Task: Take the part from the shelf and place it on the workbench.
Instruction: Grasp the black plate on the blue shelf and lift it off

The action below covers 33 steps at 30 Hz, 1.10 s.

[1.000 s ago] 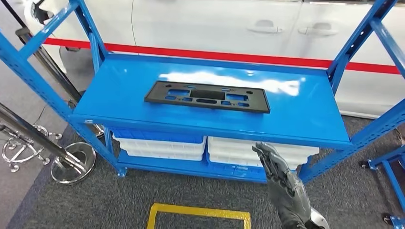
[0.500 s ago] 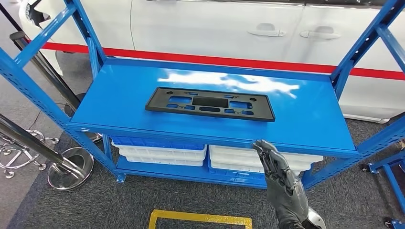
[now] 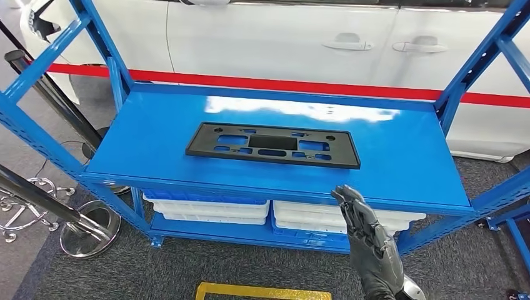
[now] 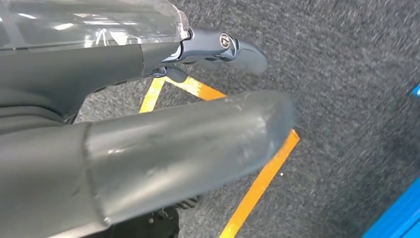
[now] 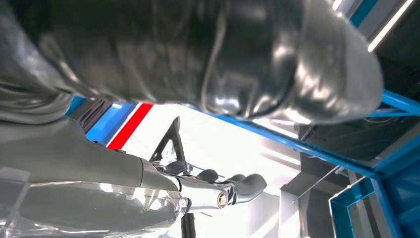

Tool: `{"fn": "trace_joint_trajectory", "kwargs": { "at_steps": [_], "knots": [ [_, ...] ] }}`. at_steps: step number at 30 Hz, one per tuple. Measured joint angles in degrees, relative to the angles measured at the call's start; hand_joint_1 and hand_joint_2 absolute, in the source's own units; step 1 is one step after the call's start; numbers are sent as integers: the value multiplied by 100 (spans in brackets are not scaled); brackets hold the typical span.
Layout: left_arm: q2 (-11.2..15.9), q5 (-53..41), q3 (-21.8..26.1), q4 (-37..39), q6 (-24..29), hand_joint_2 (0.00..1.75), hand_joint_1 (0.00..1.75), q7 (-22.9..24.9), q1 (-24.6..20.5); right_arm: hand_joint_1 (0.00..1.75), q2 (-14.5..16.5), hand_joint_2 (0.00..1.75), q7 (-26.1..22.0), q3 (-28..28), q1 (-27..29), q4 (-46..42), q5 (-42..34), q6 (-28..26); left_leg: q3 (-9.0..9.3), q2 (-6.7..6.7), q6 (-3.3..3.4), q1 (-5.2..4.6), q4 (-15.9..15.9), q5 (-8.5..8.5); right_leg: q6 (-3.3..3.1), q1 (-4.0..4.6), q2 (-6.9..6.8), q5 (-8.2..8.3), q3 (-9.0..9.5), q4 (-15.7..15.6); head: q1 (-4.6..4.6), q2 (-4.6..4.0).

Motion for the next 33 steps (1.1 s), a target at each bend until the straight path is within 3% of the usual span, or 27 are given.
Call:
{"fn": "trace_joint_trajectory", "kwargs": {
  "at_steps": [2,5,6,7,9,10,11,15,17,18,20,21,22,24,26,28,31,33],
  "knots": [
    [3,-3,-1,0,-4,0,0,-3,-11,0,0,0,-6,0,0,-2,4,6,-103,-6,-53,7,291,-165,-49,-39,-3,-24,101,-79,-1,0],
    [14,-11,4,0,-10,0,0,-5,3,0,1,0,-7,0,2,-1,25,12,-765,-15,-111,38,1405,-543,-102,-44,-15,-107,222,-108,-1,0],
    [16,-15,7,0,-11,0,0,-5,14,0,1,0,-6,0,5,1,32,11,-949,-15,-125,47,1631,-534,-100,-46,-9,-143,261,-106,-1,0],
    [16,-17,9,0,-12,0,0,-5,24,0,1,0,-6,0,8,1,39,11,-1030,-14,-134,57,1634,-397,-91,-49,-1,-184,312,-104,-1,0],
    [18,-19,12,0,-14,0,0,-5,33,0,1,0,-5,0,11,2,46,10,-896,-13,-132,76,1049,132,-52,-59,11,-284,438,-102,-1,0],
    [20,-20,13,0,-15,0,0,-6,35,0,1,0,-4,0,10,3,49,10,-774,-17,-123,75,703,344,-21,-53,14,-337,491,-97,-1,0],
    [21,-21,13,0,-15,0,0,-6,34,0,1,0,0,0,11,4,58,11,-668,-22,-100,68,422,453,15,-45,18,-379,520,-88,-1,0],
    [21,-60,13,0,-5,0,0,-4,57,0,1,0,56,51,54,7,243,41,-557,-40,26,50,167,414,123,-35,26,-448,552,-106,-1,0],
    [21,-68,13,0,2,0,0,-5,65,0,1,0,81,100,89,8,325,54,-493,-41,97,66,125,396,166,-45,13,-595,470,123,0,0],
    [21,-71,13,0,5,0,0,-5,66,0,-1,0,102,127,107,12,355,61,-459,-38,130,68,113,381,180,-49,7,-732,317,422,0,0],
    [21,-77,13,0,10,0,0,-6,67,0,-7,0,150,188,155,36,402,78,-408,-36,173,54,109,330,193,-46,4,-989,-156,1201,0,0],
    [21,-80,13,0,11,0,0,-6,70,0,-9,0,166,216,179,54,416,84,-380,-38,182,44,109,302,191,-45,4,-1019,-365,1483,-1,0],
    [21,-83,14,0,11,0,0,-6,74,0,-10,0,176,239,196,71,425,86,-341,-44,183,33,109,270,178,-41,4,-920,-479,1557,0,0],
    [21,-84,15,0,18,0,0,2,80,0,-18,0,288,282,202,108,455,104,-229,-59,174,9,109,195,111,-17,4,-425,-396,1089,1,0],
    [7,-96,18,3,28,0,0,25,77,0,-53,87,531,370,170,214,536,153,-142,-70,151,-7,102,121,6,32,2,-38,-156,429,1,0],
    [-10,-139,20,7,38,0,0,55,69,0,-101,175,789,518,52,454,678,172,-137,-60,103,-3,91,85,-56,78,0,-2,-48,147,0,0],
    [-10,-240,19,7,48,0,0,102,43,0,-139,175,1101,790,-346,1007,908,40,-128,-25,13,3,87,44,-83,53,19,2,11,-4,1,0],
    [-9,-287,17,7,50,0,0,117,14,0,-134,175,1233,985,-670,1340,960,-61,-262,-31,-53,9,421,-152,-114,3,7,24,92,-107,-1,0]
  ]
}}
